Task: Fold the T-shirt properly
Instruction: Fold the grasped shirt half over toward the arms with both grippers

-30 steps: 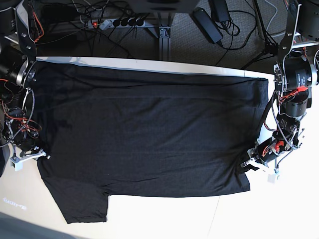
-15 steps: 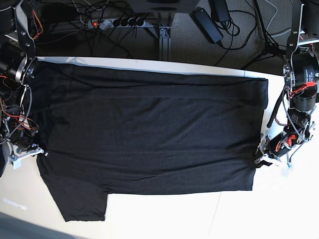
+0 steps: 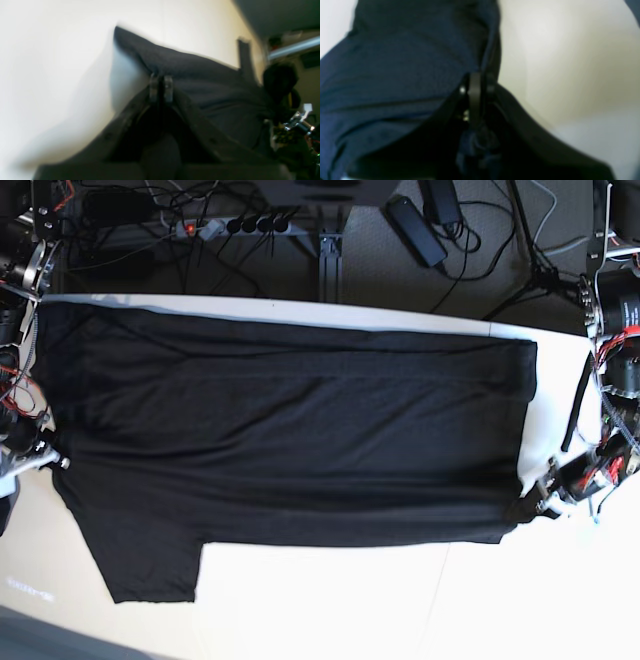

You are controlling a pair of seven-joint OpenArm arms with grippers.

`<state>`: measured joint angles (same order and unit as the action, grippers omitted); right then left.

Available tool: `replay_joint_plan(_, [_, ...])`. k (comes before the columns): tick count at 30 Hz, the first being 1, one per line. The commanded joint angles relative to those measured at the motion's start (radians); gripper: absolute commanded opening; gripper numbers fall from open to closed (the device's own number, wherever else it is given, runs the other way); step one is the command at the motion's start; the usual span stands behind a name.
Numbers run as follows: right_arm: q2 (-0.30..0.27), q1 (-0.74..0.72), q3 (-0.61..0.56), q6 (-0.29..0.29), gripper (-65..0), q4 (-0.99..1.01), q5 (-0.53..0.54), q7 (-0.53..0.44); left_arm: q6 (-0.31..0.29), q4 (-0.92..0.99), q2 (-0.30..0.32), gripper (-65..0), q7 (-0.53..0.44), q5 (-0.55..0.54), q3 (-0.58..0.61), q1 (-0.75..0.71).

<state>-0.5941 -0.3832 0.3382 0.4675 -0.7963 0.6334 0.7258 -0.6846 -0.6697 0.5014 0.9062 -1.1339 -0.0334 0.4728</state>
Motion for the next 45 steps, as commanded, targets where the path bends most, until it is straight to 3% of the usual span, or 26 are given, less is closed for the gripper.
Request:
replay_joint_plan(1, [-0.042, -0.007, 0.006, 0.064, -65.0, -0.028, 0.017, -0.018, -0.014, -0.039, 0.026, -65.0, -0.011, -0.032, -0.004, 0.008])
replay_joint_plan(8, [-0.100, 0.074, 0.007, 0.064, -65.0, -0.062, 0.075, -0.017, -0.014, -0.213, 0.062, -65.0, -0.011, -0.060, -0.004, -0.129])
replay_joint_plan(15, [-0.101, 0.077, 0.006, 0.064, -65.0, -0.062, 0.054, -0.018, -0.014, -0.253, 0.061, -65.0, -0.009, -0.060, -0.004, -0.146])
replay_joint_plan(16, [-0.101, 0.077, 0.006, 0.064, -62.5, -0.062, 0.037, -0.018, -0.014, -0.253, 0.061, -65.0, -0.005, -0.060, -0.004, -0.146])
replay_joint_plan(19, [-0.101, 0.077, 0.006, 0.060, -36.5, -0.062, -0.007, -0.019, -0.014, -0.253, 0.061, -65.0, -0.004, -0.060, -0.004, -0.146])
replay_joint_plan(21, [-0.101, 0.076, 0.010, 0.061, -28.2, -0.062, -0.014, -0.029, -0.014, -0.253, 0.061, -65.0, -0.004, -0.060, -0.004, -0.146])
replay_joint_plan(29, [-0.100, 0.062, 0.067, 0.060, -27.8, -0.061, -0.049, -0.245, -0.014, -0.253, 0.061, -65.0, 0.027, -0.059, -0.004, -0.147])
replay_joint_plan(36, [-0.055, -0.028, 0.066, 0.060, -27.8, -0.047, -0.140, -0.268, -0.014, -0.272, 0.061, -65.0, 0.054, -0.059, -0.004, -0.147])
replay_joint_plan(45, [0.005, -0.176, 0.066, 0.053, -27.8, 0.252, -0.232, -0.463, -0.014, -0.378, 0.064, -65.0, 0.062, -0.059, -0.004, -0.215])
